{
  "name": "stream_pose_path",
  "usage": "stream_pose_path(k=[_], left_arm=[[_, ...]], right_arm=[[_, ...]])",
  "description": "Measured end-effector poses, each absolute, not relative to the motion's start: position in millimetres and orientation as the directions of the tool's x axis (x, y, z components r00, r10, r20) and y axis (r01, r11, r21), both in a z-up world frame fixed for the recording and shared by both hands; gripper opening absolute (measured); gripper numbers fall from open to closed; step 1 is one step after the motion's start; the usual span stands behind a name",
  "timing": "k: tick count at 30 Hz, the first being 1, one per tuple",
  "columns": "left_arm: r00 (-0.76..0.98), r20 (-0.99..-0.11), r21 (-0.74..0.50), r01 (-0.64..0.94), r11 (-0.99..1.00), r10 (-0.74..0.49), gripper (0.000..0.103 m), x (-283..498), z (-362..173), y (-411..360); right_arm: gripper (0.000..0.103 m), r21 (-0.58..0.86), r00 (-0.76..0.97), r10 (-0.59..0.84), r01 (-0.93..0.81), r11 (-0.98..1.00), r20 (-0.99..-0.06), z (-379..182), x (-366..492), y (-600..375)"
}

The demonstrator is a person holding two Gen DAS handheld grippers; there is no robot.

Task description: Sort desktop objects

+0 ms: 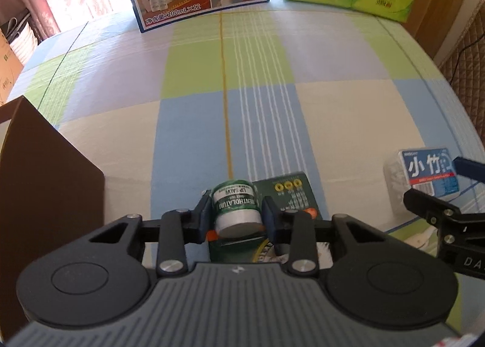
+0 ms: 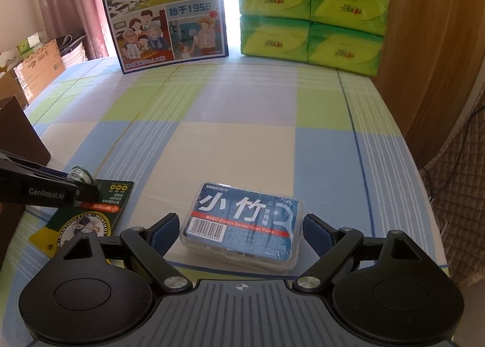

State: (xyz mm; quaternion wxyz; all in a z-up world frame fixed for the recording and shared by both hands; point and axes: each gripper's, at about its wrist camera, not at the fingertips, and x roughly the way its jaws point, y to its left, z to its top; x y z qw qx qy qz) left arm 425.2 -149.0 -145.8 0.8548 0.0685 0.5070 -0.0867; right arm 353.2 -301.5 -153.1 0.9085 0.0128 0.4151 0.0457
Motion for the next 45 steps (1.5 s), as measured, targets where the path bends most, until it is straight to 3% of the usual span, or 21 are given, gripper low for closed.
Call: stream_pose_path(k=[5,11,14,16,19,30,45], left_arm=[[0.512,-0.853,0.012,0.220,0.975,-0.105,0.028,418.4,-128.9,-146.1],[0.566,-0.819,0.028,0.205,0.978,-0.095,0.028,414.5,-108.3,-140.9],[0.580,-0.810,0.038,0.193,0.981,-0.083,0.028,411.9,-102.4,-137.0],[0.583,-0.808,0.036,0.187,0.982,-0.082,0.028,409.9,-99.5,-134.1],[0.587,-0.805,0.031,0.182,0.983,-0.083,0.028,405.5,-95.0,-131.5],[0.616,-0.779,-0.006,0.175,0.985,-0.114,0.028,380.8,-70.1,-123.2],[0.728,-0.667,-0.104,0.122,0.987,-0.160,0.028,307.7,-0.3,-69.6]], right_arm=[[0.094,0.063,0.658,0.087,-0.061,0.996,-0.748,-151.1,348.8,-302.0],[0.095,0.042,0.655,0.067,-0.054,0.998,-0.752,-153.2,351.0,-297.6],[0.094,0.028,0.645,0.046,-0.038,0.999,-0.763,-157.1,353.9,-296.2],[0.087,0.023,0.640,0.046,-0.044,0.999,-0.767,-159.8,355.3,-295.3],[0.085,-0.001,0.640,0.045,-0.070,0.998,-0.767,-159.7,354.8,-293.1],[0.085,-0.004,0.687,0.064,-0.097,0.995,-0.724,-120.3,336.5,-291.0],[0.085,0.097,0.712,0.195,-0.177,0.979,-0.674,-59.7,268.8,-278.5]])
